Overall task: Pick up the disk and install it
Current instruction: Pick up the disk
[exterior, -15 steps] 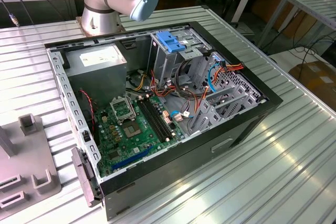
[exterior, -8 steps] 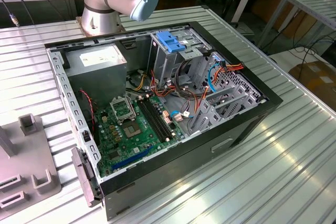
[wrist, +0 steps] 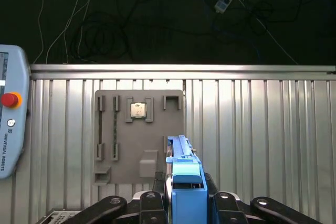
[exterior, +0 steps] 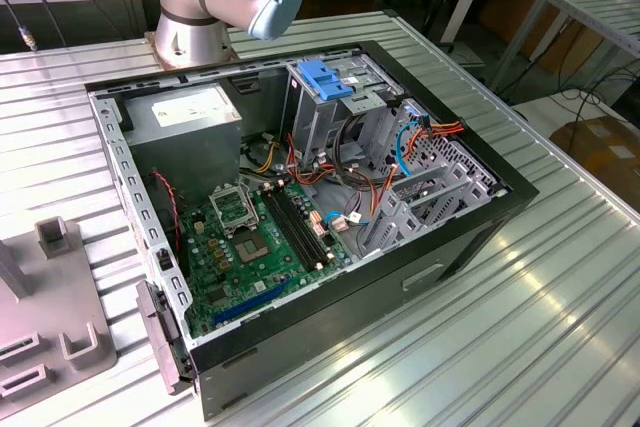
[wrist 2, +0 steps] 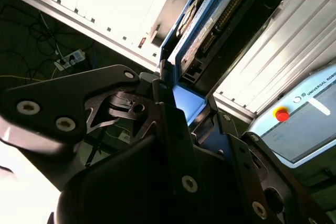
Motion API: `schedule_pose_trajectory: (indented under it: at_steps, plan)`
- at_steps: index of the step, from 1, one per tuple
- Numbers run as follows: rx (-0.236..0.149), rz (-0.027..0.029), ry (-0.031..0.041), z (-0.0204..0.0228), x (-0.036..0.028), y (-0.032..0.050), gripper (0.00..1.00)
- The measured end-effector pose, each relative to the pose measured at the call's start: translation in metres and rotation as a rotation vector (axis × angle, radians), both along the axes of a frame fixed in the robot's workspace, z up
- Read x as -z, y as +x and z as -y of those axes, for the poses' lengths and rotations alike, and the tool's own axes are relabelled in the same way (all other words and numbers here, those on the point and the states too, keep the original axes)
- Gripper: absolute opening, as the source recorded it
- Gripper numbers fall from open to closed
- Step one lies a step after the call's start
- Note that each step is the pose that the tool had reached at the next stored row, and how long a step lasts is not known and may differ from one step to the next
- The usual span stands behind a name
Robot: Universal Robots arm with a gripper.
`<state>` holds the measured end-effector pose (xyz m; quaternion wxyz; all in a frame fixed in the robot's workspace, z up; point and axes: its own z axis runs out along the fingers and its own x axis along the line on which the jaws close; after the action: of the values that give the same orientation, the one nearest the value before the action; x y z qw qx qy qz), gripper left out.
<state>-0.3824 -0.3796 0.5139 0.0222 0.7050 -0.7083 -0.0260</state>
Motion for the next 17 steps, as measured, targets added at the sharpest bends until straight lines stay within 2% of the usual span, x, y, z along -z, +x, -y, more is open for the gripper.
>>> schedule_pose_trajectory:
  at_steps: [17]
  plan:
    - [0.0,-0.0001,-0.0001,0.0,0.0,0.0237,0.37]
